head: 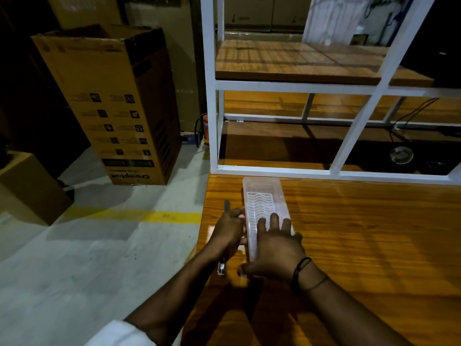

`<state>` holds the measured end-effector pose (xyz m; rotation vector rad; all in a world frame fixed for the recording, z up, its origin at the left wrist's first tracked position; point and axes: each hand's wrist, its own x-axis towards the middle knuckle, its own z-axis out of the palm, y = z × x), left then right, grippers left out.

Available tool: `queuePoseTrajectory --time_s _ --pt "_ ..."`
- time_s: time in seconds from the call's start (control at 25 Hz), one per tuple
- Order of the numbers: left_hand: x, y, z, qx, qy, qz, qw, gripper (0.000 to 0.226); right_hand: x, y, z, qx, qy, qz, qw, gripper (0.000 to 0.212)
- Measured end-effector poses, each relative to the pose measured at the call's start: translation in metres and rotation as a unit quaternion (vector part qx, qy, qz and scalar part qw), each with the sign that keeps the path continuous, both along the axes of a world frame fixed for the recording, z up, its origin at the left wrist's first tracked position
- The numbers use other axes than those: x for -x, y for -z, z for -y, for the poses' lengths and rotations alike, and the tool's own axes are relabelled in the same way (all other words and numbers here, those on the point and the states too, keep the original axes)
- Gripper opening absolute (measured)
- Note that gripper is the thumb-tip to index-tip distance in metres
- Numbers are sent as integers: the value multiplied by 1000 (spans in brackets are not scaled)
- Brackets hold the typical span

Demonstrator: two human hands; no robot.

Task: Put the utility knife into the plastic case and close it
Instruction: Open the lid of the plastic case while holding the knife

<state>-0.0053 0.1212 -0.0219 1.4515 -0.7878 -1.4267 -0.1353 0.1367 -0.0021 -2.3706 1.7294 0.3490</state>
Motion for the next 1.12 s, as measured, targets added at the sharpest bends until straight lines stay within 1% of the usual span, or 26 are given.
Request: queuePoseTrajectory --time_s 0.16,0.36,0.56,0.72,0.76,0.84,0.92,1.0,1.08,1.12 --pt "1 -1 -1 2 -5 18 1000 37 -3 -5 1 -5 -1 -15 1000 131" --pt "0 -4 -1 -2 0 10 1000 39 -1 -8 0 -21 5 0 1000 129" --pt "1 -4 -1 -10 -11 26 1000 37 -3 -18 2 -43 8 6 999 123" --pt "0 -2 -3 -7 -3 25 1000 40 3 -27 7 -66 20 49 996 113" --pt "0 -2 -4 -1 0 37 999 40 5 -29 9 -75 26 66 995 112" --pt "2 -1 -4 22 11 109 994 35 8 -34 11 -91 46 116 988 110" --pt "3 -2 -6 42 24 177 983 31 14 -40 13 -103 74 187 974 105" --pt "3 -4 -8 44 25 187 981 33 24 -49 18 -118 119 288 943 97" --pt "1 -7 -9 44 30 189 981 34 39 -57 22 -134 187 412 882 90" --pt "0 -7 -9 47 35 189 980 35 48 -59 23 -130 217 457 853 82"
